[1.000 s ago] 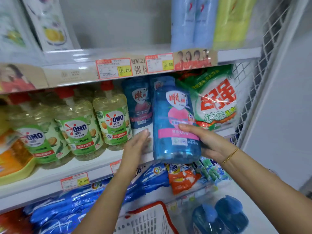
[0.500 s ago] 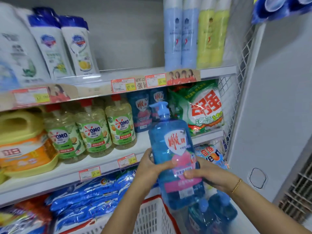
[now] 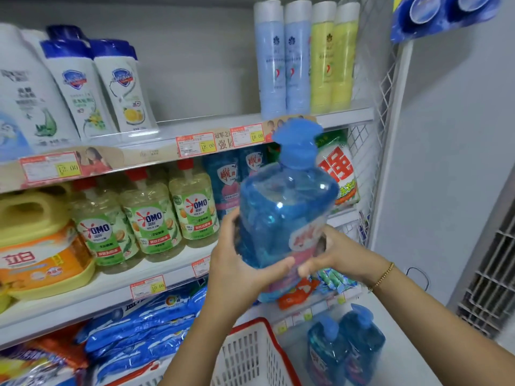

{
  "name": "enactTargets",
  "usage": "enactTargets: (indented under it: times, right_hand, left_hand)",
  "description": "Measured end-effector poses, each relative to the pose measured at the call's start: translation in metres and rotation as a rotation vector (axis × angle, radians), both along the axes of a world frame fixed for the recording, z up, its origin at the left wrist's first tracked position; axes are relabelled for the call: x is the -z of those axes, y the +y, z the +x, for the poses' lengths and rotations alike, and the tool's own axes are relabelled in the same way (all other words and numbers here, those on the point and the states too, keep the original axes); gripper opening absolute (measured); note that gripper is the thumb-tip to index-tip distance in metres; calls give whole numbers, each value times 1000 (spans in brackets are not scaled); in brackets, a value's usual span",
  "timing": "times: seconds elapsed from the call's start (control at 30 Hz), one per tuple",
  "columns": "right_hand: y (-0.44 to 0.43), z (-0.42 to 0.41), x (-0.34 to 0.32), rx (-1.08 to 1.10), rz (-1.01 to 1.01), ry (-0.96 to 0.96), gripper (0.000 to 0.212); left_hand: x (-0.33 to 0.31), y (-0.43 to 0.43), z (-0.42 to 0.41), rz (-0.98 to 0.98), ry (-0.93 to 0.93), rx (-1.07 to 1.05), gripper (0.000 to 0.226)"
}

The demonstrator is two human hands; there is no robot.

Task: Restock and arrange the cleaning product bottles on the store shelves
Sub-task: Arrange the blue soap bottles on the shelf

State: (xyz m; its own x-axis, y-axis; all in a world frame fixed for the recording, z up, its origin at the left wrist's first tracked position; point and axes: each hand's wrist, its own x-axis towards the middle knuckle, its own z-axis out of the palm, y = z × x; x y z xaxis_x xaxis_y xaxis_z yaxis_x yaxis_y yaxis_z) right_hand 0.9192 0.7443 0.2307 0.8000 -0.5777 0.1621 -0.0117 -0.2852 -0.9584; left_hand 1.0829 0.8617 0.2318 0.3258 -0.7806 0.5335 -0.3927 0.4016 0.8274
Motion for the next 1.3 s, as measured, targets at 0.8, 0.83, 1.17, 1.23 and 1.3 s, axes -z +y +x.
enactTargets:
  times: [0.8, 0.83, 1.17, 1.23, 1.3]
  right_hand:
    - [51, 30, 26, 281, -158, -491, 98]
    - [49, 28, 27, 233, -112, -486, 97]
    - [52, 31, 28, 230, 44, -466, 95]
    - [54, 36, 26, 312, -32, -470, 97]
    - [57, 41, 26, 388, -157, -426, 101]
  left_hand:
    - [-36, -13, 36, -36, 598, 410, 110]
    - [-36, -14, 37, -30, 593, 423, 115]
    - [-27, -17, 20, -139, 578, 86, 87]
    - [-29, -17, 16, -165, 588, -16, 90]
    - [-31, -15, 12, -170, 543, -91, 94]
